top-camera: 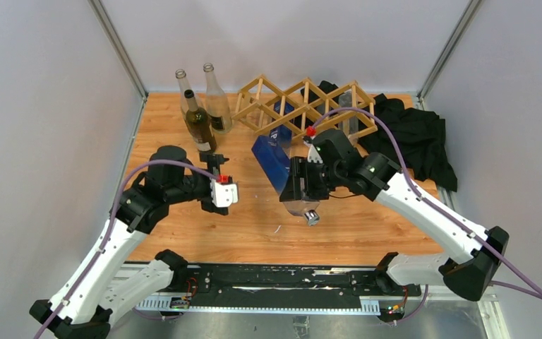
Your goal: Take the wine bottle off the wine rack
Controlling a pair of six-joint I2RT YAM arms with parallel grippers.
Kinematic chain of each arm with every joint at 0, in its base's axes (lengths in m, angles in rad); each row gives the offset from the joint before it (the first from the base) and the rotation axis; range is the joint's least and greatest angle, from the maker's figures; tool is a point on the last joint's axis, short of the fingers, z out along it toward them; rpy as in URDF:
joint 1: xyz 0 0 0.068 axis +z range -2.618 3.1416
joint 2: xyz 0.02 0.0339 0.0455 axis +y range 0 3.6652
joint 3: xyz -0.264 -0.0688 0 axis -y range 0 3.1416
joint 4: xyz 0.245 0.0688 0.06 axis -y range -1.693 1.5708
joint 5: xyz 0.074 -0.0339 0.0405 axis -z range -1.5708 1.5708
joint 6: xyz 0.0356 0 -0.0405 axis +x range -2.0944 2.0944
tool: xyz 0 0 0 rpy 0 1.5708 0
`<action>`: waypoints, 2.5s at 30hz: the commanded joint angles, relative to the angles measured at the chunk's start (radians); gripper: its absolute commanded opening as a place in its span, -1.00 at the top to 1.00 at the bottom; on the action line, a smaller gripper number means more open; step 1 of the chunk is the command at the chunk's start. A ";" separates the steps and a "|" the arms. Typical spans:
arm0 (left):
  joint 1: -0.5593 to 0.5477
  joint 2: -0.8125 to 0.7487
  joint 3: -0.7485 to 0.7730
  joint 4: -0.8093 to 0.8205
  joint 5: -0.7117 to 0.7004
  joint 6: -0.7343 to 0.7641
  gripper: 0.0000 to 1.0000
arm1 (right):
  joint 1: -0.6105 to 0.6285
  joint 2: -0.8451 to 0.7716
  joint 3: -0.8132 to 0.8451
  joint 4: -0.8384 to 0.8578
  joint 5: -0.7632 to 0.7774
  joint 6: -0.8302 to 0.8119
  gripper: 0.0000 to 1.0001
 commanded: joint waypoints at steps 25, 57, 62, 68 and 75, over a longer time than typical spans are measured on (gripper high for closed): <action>-0.154 -0.151 -0.202 0.056 -0.072 0.176 -1.00 | 0.178 0.311 0.393 0.019 -0.260 -0.253 1.00; -0.183 -0.091 -0.169 0.262 -0.177 -0.007 1.00 | 0.192 0.277 0.450 -0.013 -0.219 -0.296 -0.82; -0.183 -0.083 -0.128 0.306 -0.168 -0.248 1.00 | 0.086 0.149 0.391 0.017 -0.225 -0.315 -0.88; -0.183 -0.043 -0.054 0.338 -0.134 -0.576 1.00 | -0.030 0.005 0.331 0.022 -0.223 -0.346 -0.92; -0.179 -0.012 0.026 0.374 -0.045 -0.840 1.00 | -0.090 -0.103 0.243 0.113 -0.261 -0.362 -0.95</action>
